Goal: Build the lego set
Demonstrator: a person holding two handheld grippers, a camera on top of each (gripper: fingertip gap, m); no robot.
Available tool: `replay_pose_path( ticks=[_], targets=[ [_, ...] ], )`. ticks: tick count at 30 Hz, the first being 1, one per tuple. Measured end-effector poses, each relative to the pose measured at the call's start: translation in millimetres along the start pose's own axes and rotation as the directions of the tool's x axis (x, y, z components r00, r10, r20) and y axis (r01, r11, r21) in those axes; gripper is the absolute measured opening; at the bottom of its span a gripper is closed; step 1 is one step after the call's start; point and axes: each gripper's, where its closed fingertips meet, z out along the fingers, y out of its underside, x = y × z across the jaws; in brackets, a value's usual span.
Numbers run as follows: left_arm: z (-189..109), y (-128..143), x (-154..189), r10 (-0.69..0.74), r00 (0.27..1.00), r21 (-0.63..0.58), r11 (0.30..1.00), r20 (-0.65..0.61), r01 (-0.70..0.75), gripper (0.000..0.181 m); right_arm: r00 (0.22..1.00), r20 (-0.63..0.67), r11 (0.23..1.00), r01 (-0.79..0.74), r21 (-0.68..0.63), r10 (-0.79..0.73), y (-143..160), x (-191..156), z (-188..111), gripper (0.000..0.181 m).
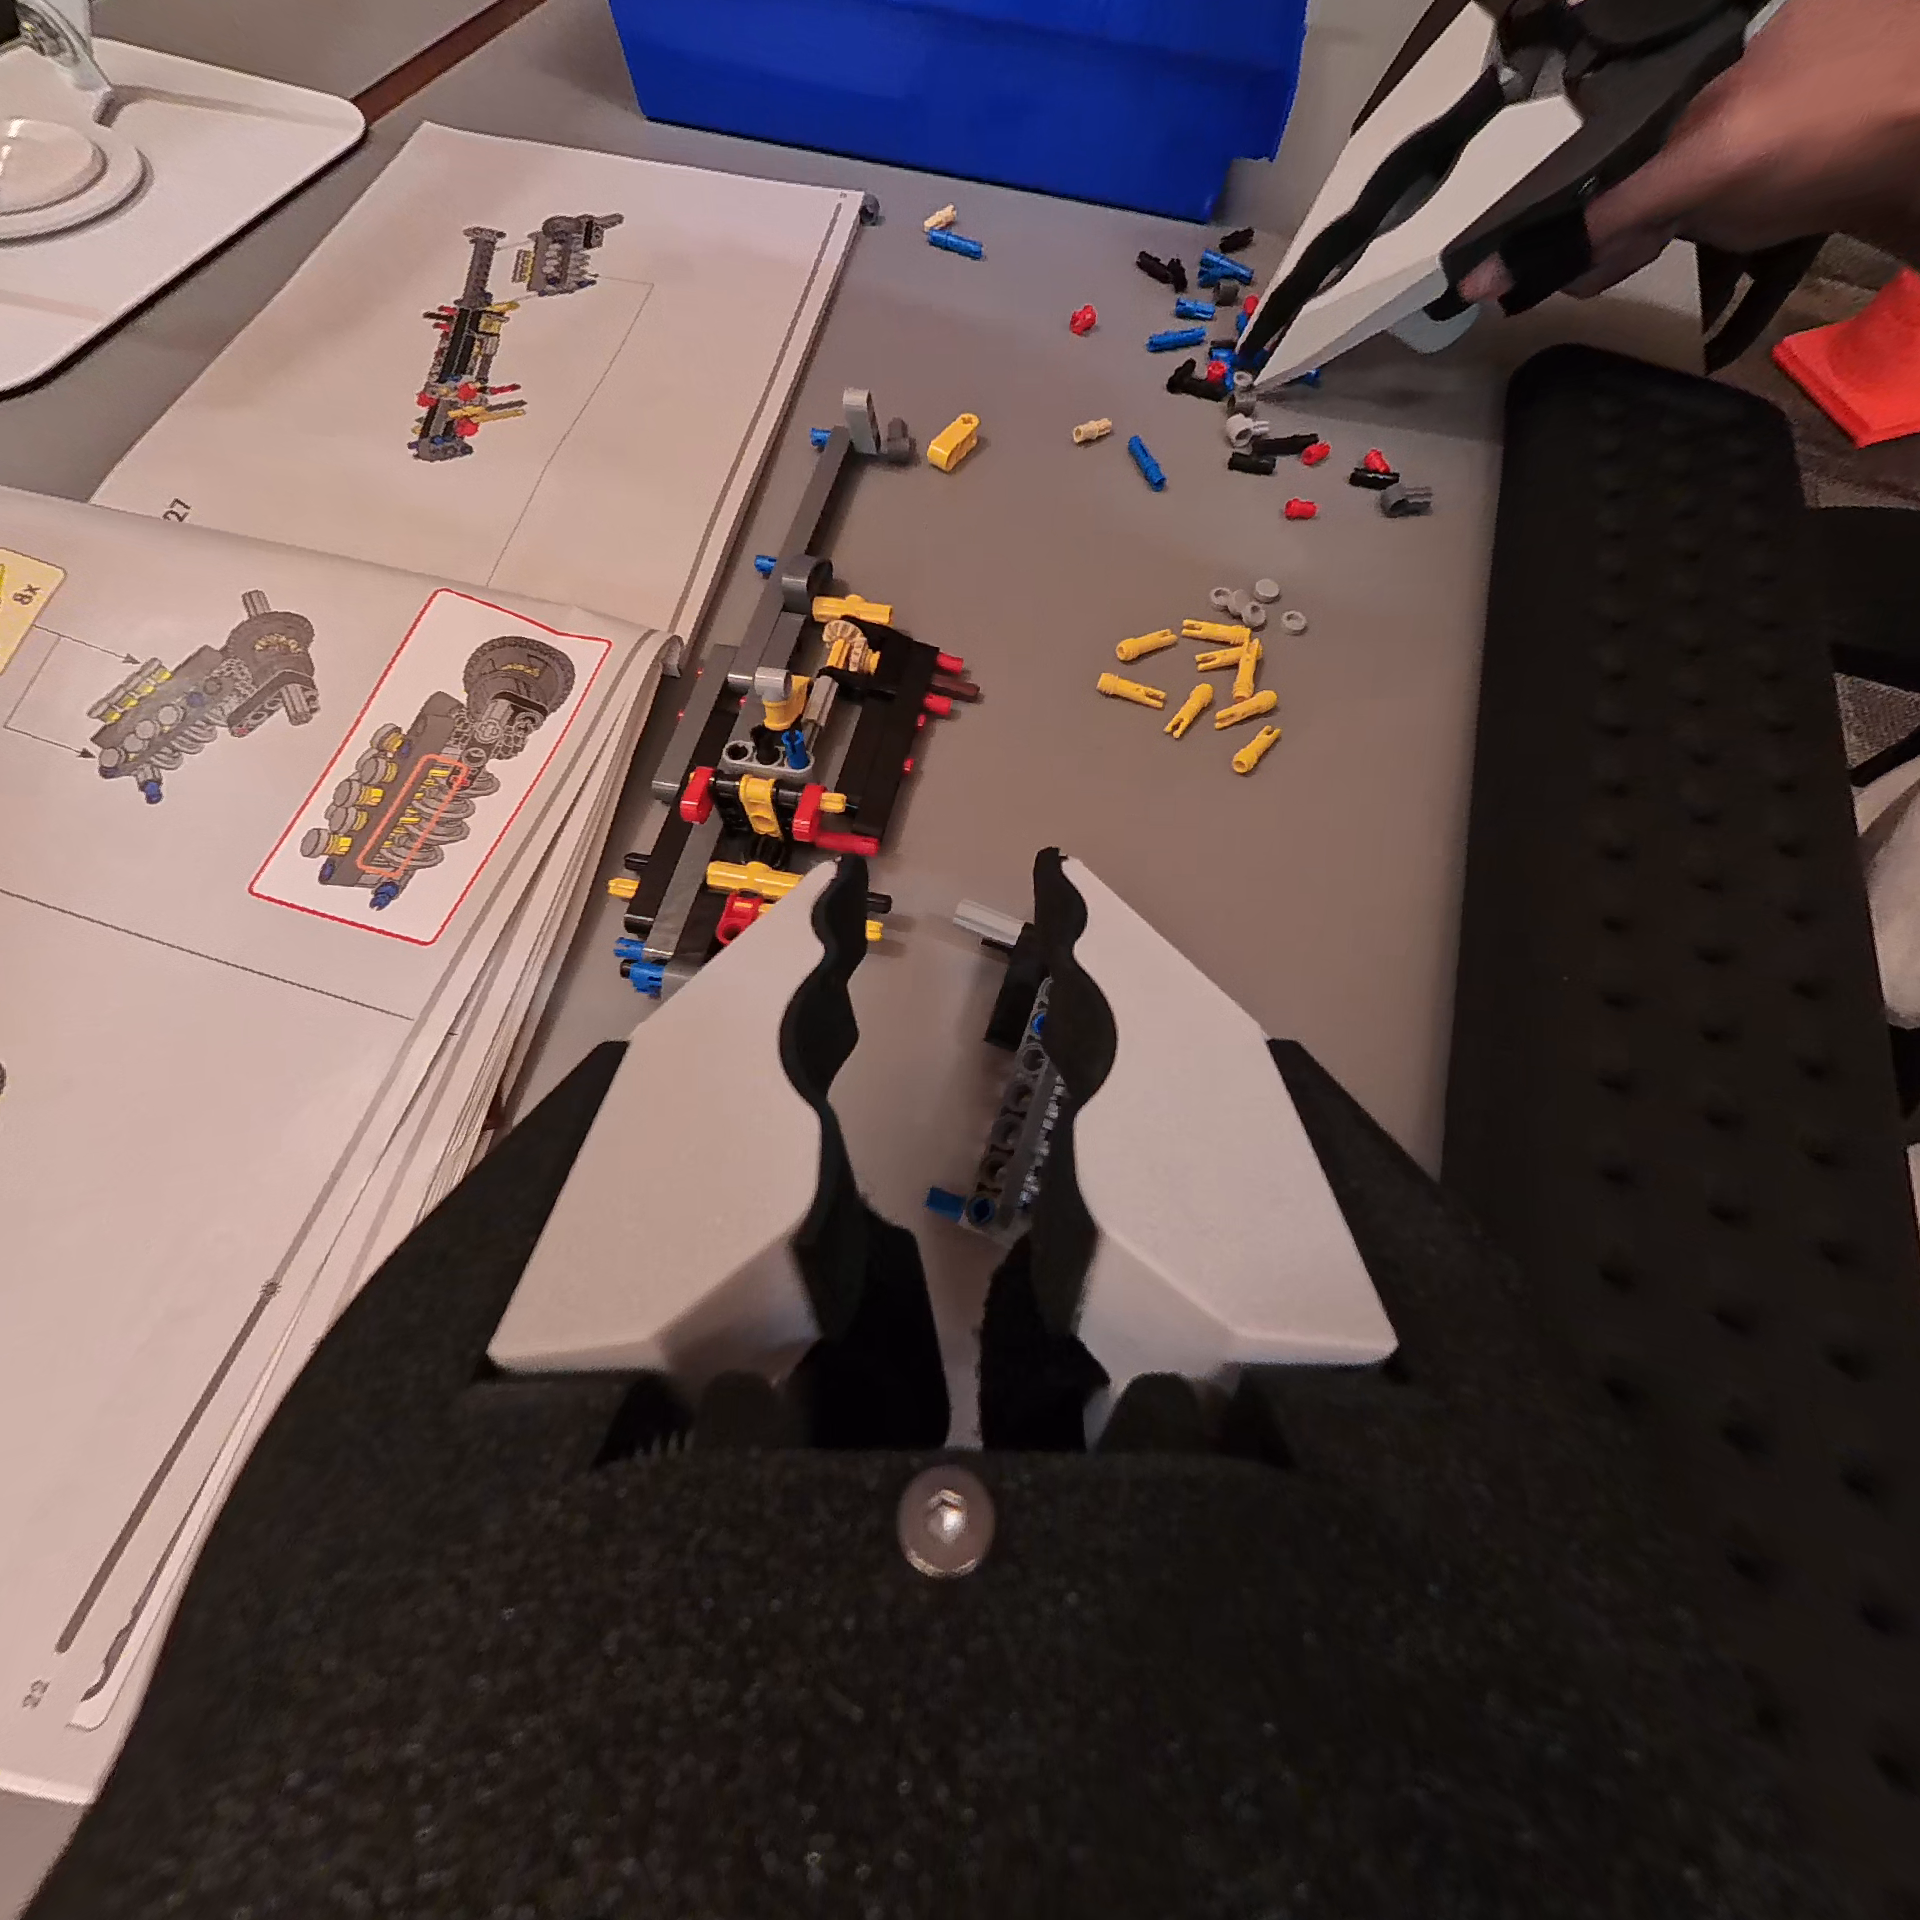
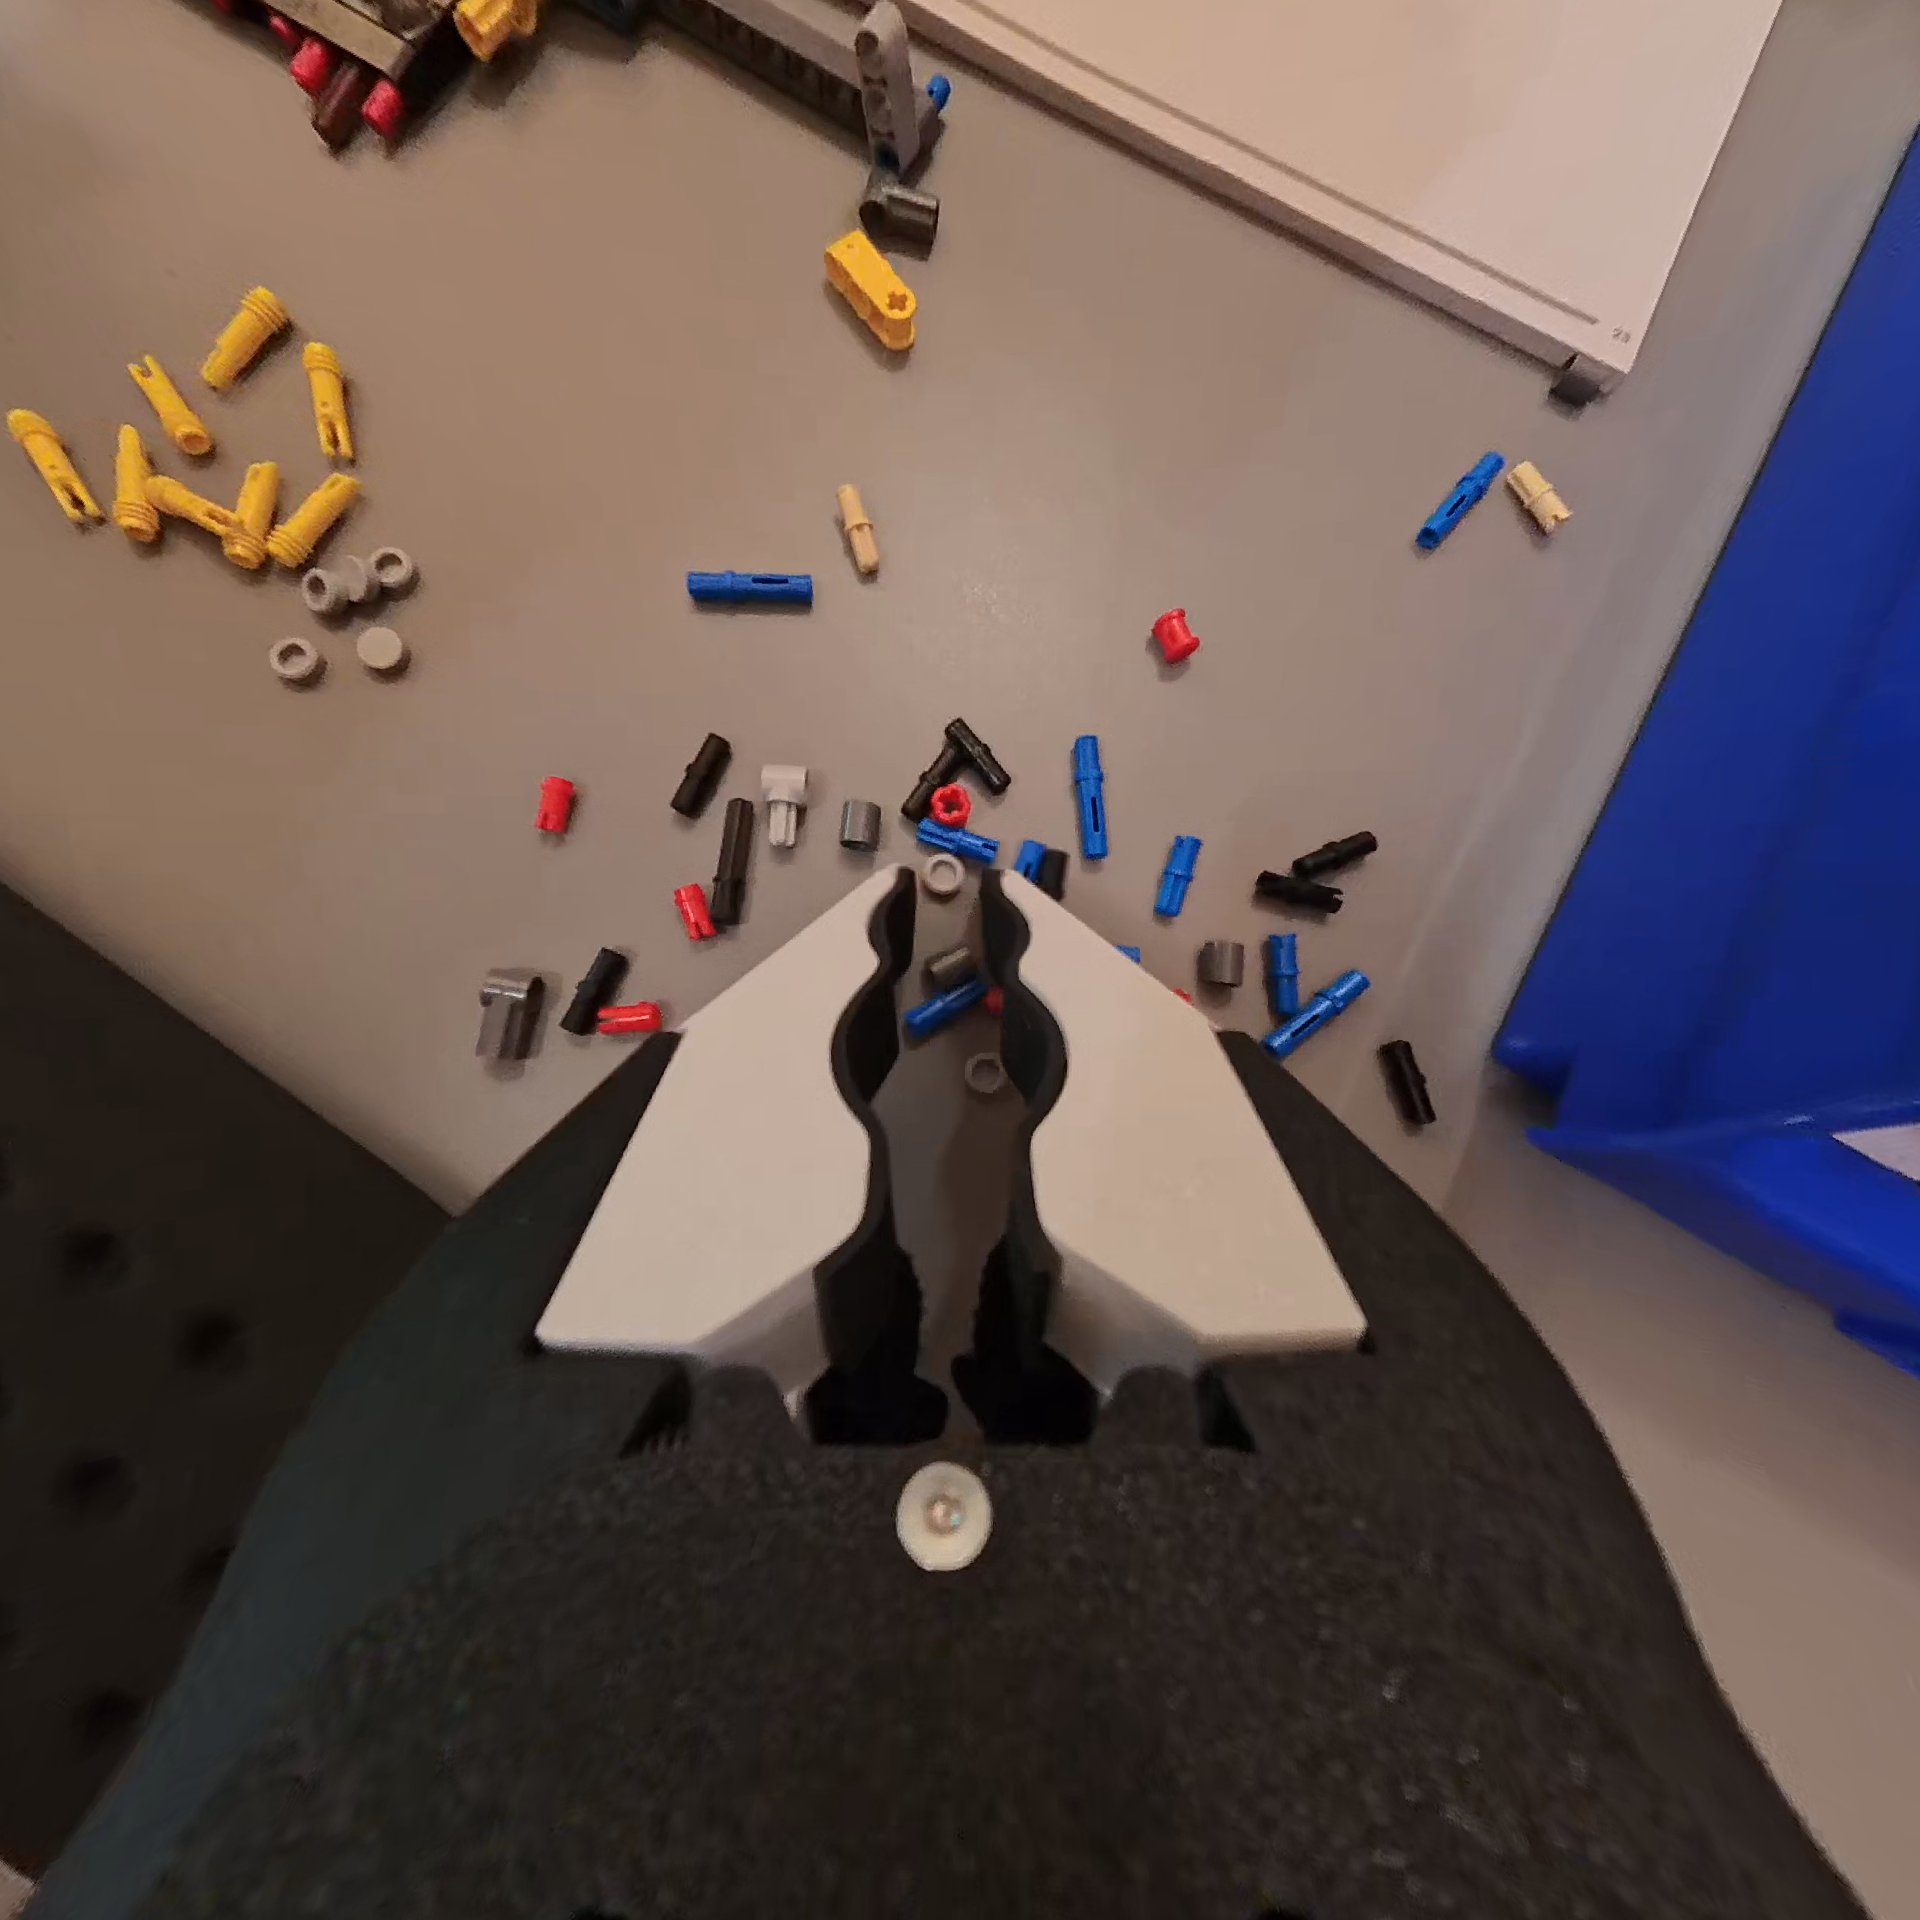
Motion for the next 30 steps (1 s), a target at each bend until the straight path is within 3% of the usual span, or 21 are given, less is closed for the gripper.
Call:
replay_pose_path(
  ticks=[9,13,18,30],
  targets=[
    [0,0,2,0.003,1.0,0.0,1.0,-0.006,-0.003,0.031,0.999,0.029,0.999,0.025,0.02,-0.026,-12,-10,-3,0.006],
    [0,-1,0,-0.004,1.0,0.004,1.0,-0.004,0.004,0.03,0.967,0.23,0.984,0.073,0.165,-0.111,-53,-75,-12,0.006],
    [-1,-2,0,-0.002,1.0,0.008,1.0,-0.002,0.002,0.03,0.949,0.279,0.988,0.127,0.087,-0.146,-44,-107,14,0.006],
    [-2,-3,2,0.004,1.0,0.011,1.0,-0.003,-0.004,0.031,0.944,0.267,0.981,0.188,0.052,-0.195,-37,-117,18,0.008]
  ],
)
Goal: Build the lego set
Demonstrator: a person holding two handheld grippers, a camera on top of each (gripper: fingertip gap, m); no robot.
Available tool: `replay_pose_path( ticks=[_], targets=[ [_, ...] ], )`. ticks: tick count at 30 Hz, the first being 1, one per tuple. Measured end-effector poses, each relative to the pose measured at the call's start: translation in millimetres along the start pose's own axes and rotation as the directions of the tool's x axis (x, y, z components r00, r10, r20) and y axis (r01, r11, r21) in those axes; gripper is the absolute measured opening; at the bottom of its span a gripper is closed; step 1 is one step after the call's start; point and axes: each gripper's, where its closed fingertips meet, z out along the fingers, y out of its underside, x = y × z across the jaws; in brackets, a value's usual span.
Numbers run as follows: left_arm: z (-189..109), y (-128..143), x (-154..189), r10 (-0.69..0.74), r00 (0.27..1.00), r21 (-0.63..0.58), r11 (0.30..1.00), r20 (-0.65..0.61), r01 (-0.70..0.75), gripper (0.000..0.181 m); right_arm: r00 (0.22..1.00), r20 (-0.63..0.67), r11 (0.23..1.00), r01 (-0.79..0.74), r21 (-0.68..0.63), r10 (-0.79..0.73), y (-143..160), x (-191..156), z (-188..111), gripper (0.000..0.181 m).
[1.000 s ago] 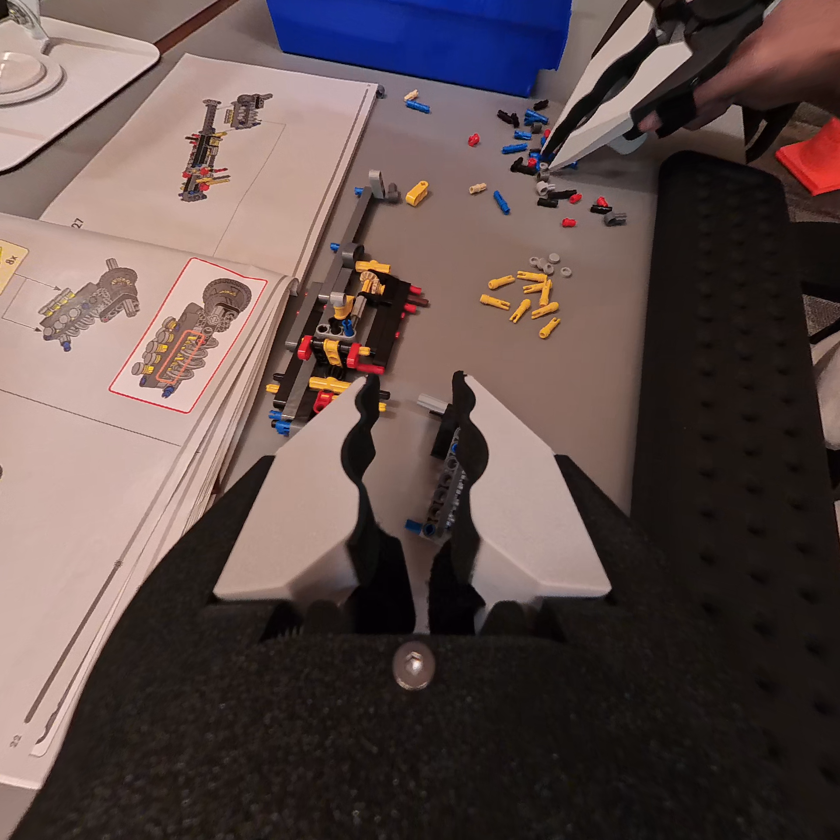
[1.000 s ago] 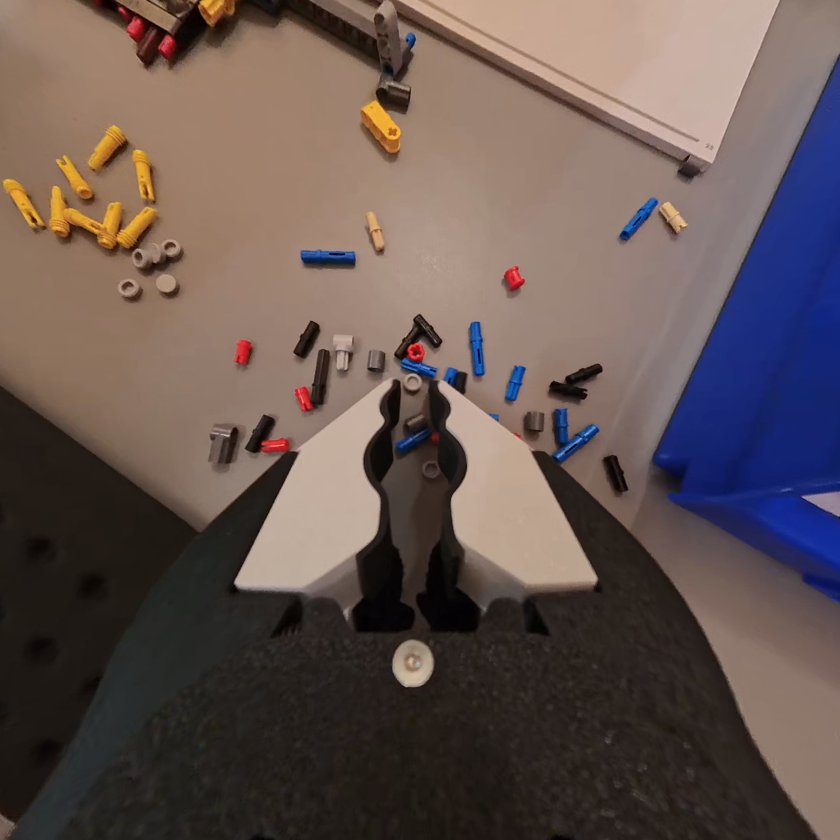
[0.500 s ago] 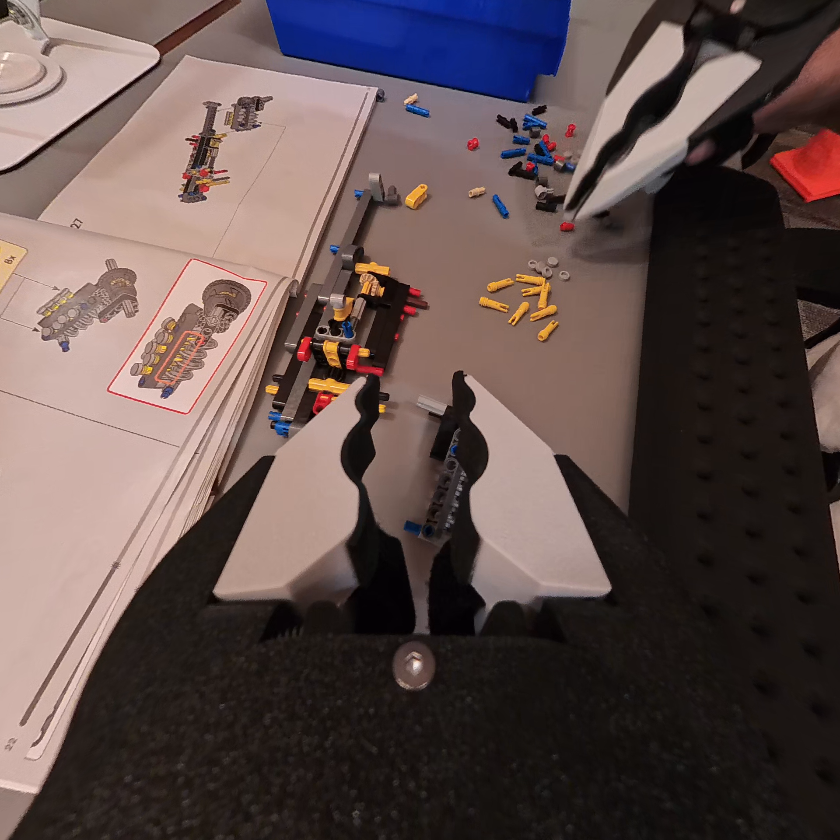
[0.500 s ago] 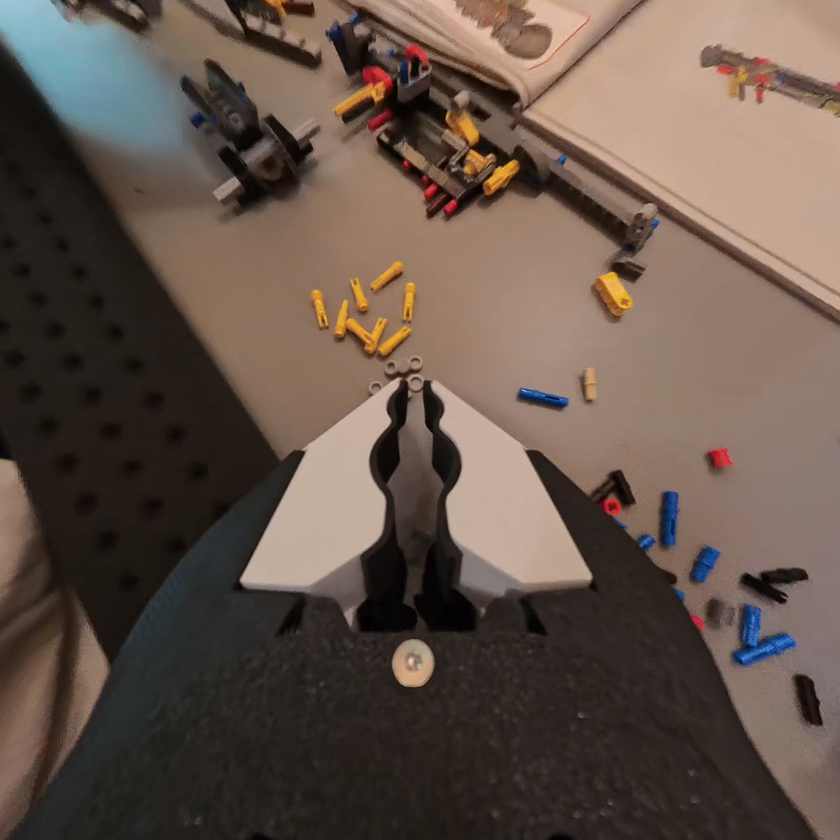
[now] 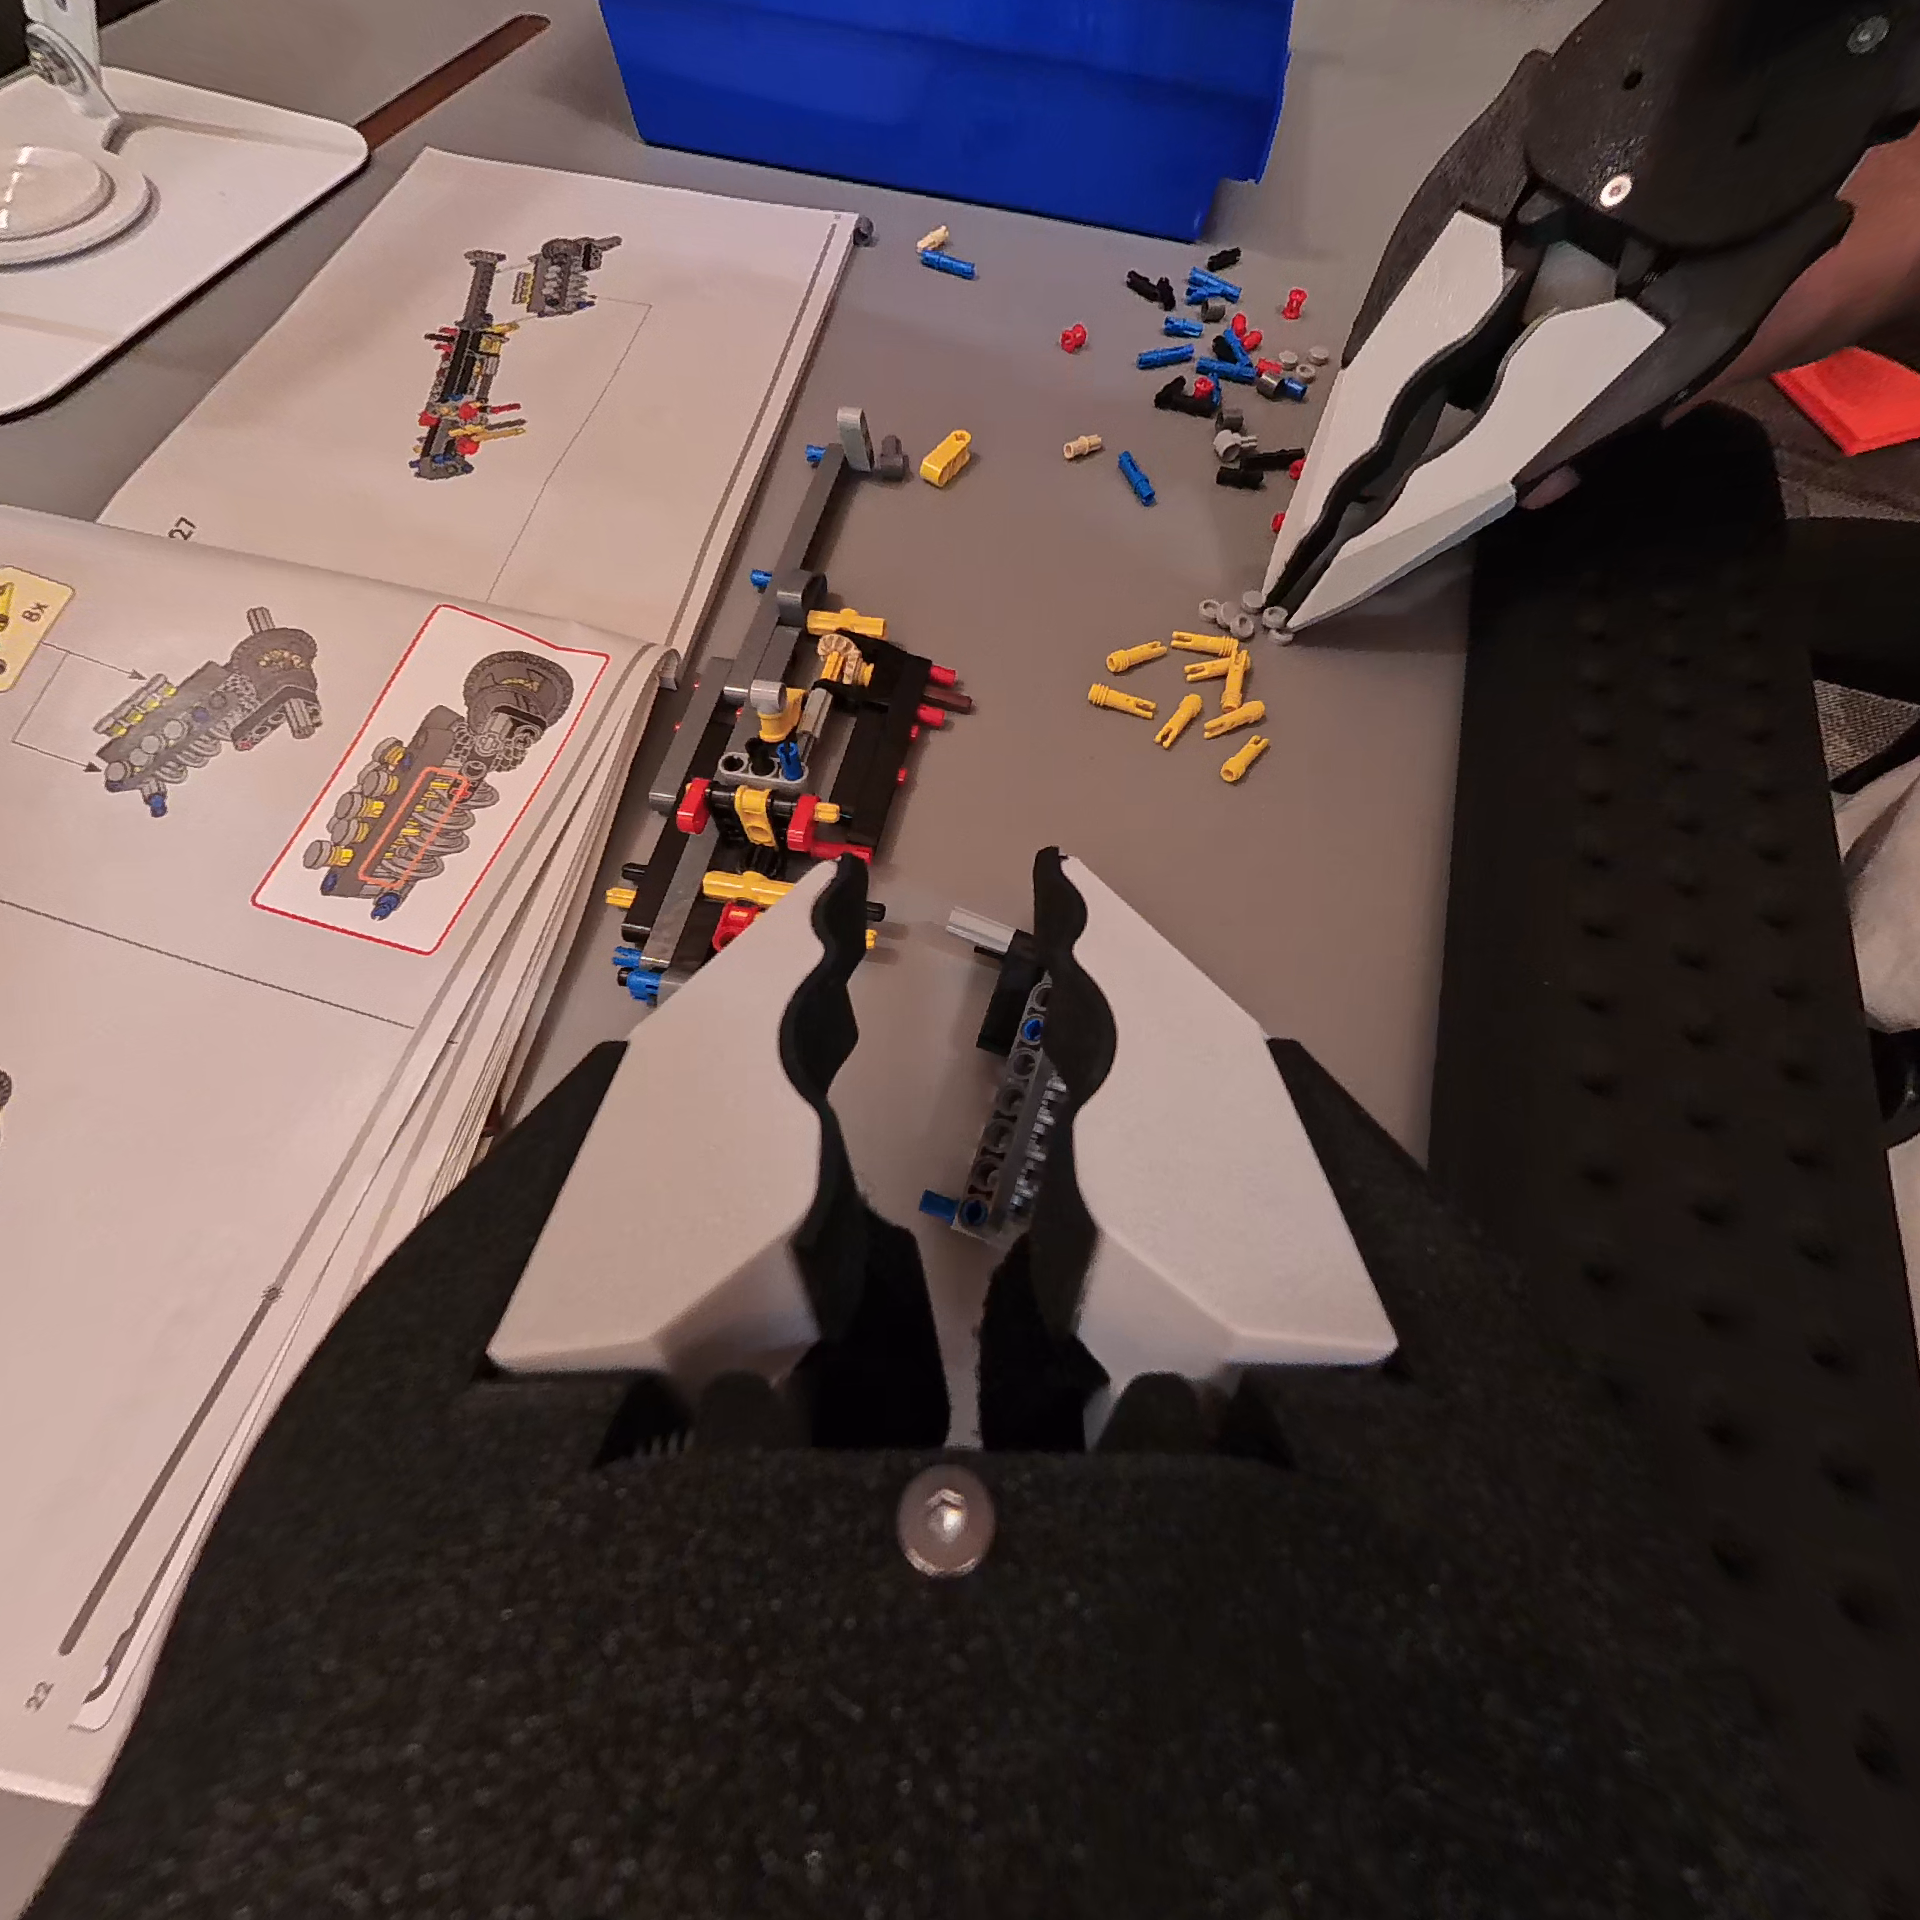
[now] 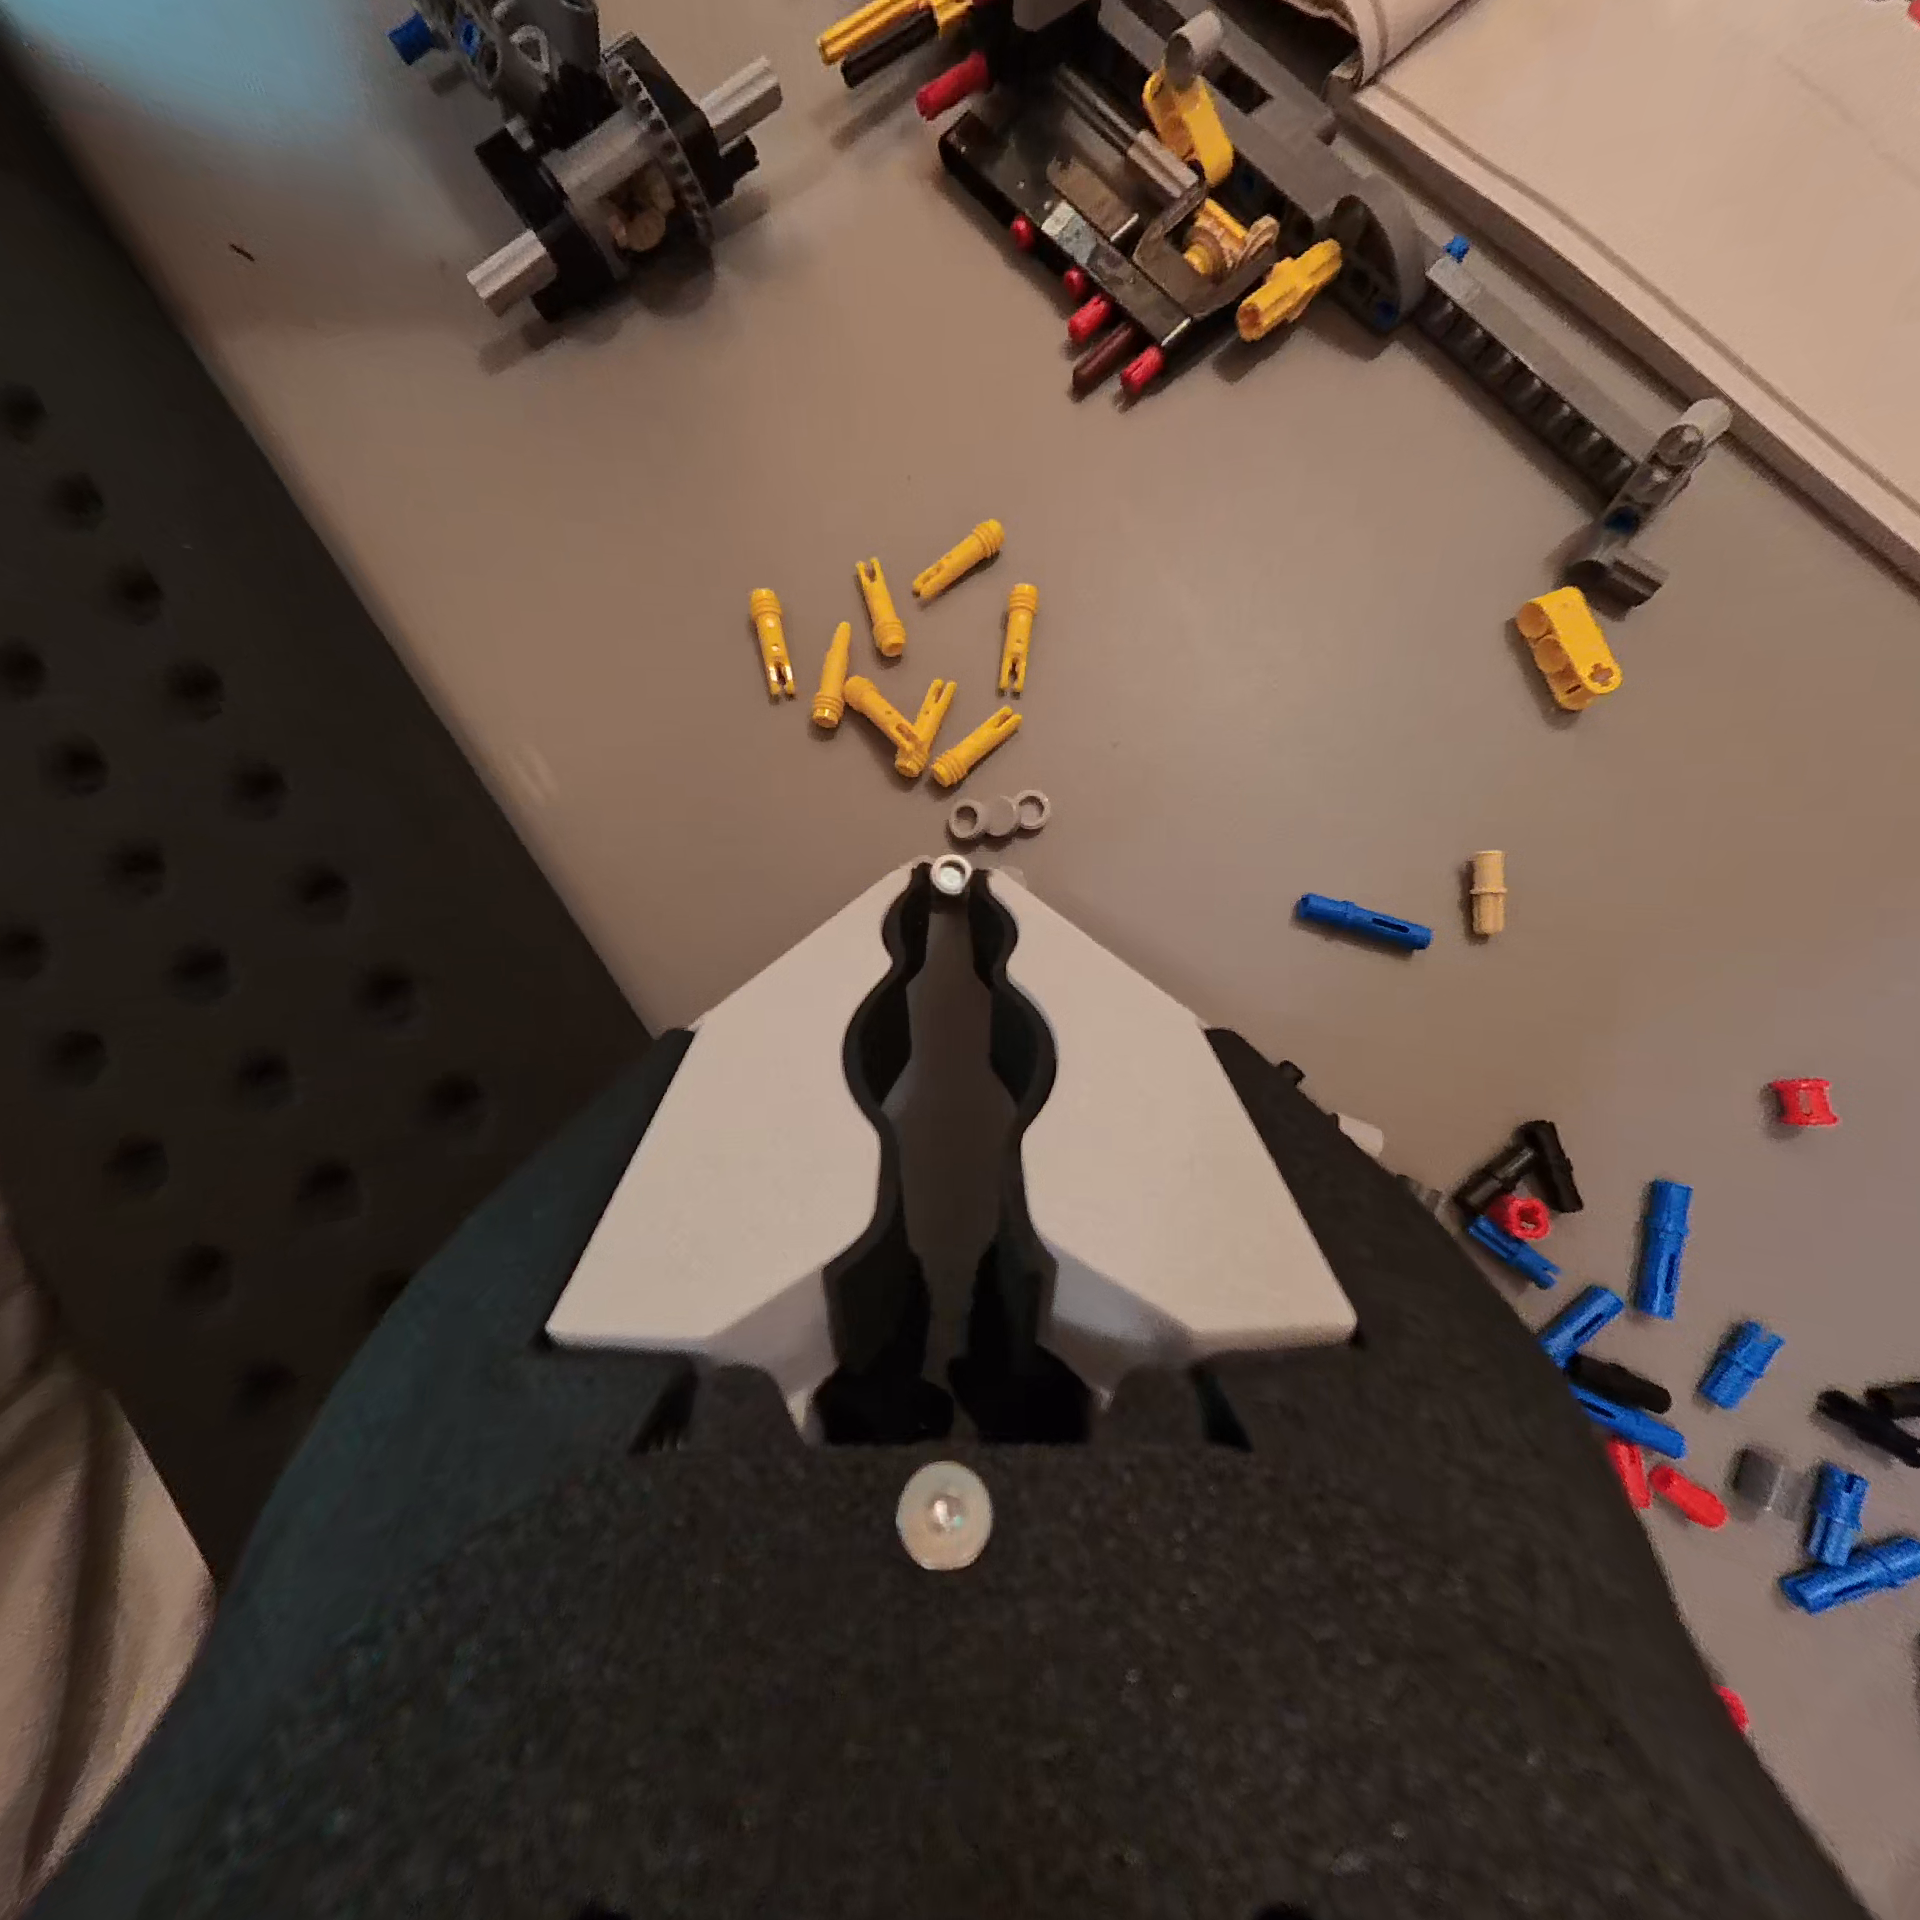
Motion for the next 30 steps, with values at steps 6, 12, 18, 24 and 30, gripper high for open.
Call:
replay_pose_path(
  ticks=[6,12,18,24,30],
  targets=[
    [1,1,0,0.0,1.0,-0.002,1.0,0.0,0.0,0.031,0.981,-0.159,0.991,-0.102,0.09,0.115,17,42,-46,0.011],
    [3,3,4,0.005,1.0,-0.013,1.0,-0.016,-0.005,0.031,0.911,-0.333,0.969,-0.244,0.043,0.244,92,99,-85,0.019],
    [6,6,2,-0.001,1.0,-0.026,1.0,-0.011,0.001,0.031,0.914,-0.325,0.97,-0.238,0.054,0.243,97,99,-80,0.018],
    [5,4,1,-0.019,1.0,-0.012,1.0,-0.02,0.019,0.031,0.928,-0.264,0.965,-0.251,0.08,0.263,94,96,-77,0.007],
    [6,6,1,-0.014,1.0,-0.021,1.0,-0.016,0.013,0.031,0.96,-0.142,0.96,-0.215,0.178,0.242,43,76,-73,0.007]
  ],
)
